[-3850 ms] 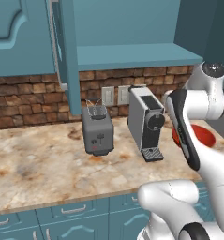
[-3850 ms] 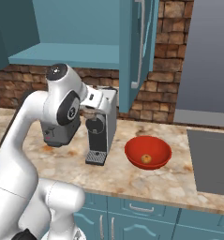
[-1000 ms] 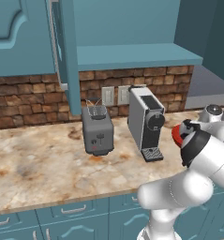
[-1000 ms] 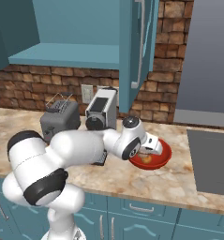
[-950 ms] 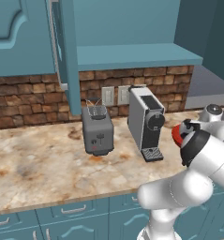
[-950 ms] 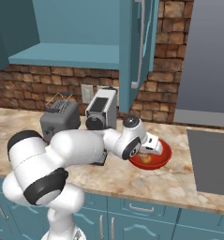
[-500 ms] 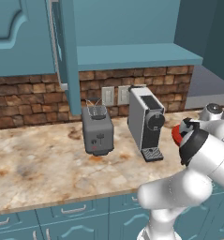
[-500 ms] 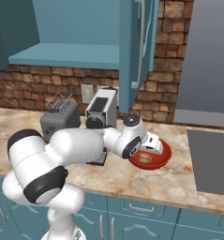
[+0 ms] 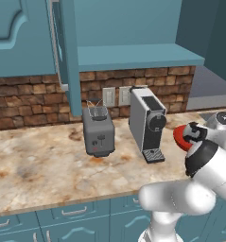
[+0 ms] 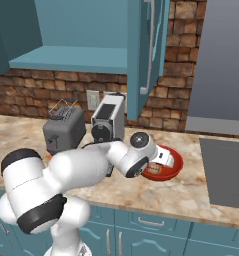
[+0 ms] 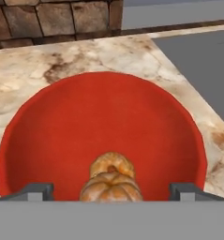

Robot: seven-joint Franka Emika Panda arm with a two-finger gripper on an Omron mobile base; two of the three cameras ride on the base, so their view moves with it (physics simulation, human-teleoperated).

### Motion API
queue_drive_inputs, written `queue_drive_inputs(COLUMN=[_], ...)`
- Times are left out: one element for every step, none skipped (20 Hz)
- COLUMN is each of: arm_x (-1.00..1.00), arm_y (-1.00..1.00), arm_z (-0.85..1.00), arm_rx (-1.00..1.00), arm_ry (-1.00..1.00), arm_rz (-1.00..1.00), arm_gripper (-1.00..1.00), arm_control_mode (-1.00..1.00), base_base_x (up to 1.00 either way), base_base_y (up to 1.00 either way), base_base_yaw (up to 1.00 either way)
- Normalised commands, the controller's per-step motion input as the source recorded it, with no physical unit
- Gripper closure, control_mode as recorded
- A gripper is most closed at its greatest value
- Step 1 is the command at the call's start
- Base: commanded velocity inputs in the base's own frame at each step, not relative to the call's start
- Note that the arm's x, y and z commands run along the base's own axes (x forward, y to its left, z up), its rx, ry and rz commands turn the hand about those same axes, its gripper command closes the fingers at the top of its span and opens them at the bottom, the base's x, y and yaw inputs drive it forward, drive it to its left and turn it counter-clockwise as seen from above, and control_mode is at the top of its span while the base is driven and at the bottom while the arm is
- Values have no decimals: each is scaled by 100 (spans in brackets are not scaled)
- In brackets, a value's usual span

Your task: Pick the tangerines from the cabinet and place them in one bowl. Pick the apple from the sink and place it in the other bowl.

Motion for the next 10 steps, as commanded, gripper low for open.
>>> queue_drive_inputs(arm_x=[-31, -41, -41, -40, -41, -46, -51, -58, -54, -46], arm_y=[0, 0, 0, 0, 0, 0, 1, 1, 14, 30], arm_z=[1, 13, 19, 24, 36, 41, 48, 57, 61, 80], arm_rx=[0, 0, 0, 0, 0, 0, 0, 0, 0, 0], arm_ry=[-29, -26, -26, -25, -26, -23, -22, -20, -18, -12], arm_rz=[0, 0, 0, 0, 0, 0, 0, 0, 0, 0], arm_gripper=[-100, -100, -100, -100, -100, -100, -100, -100, -100, -100], arm_control_mode=[-100, -100, -100, -100, -100, -100, -100, -100, -100, -100], base_base_x=[0, 0, 0, 0, 0, 0, 0, 0, 0, 0], base_base_y=[0, 0, 0, 0, 0, 0, 0, 0, 0, 0], base_base_yaw=[0, 0, 0, 0, 0, 0, 0, 0, 0, 0])
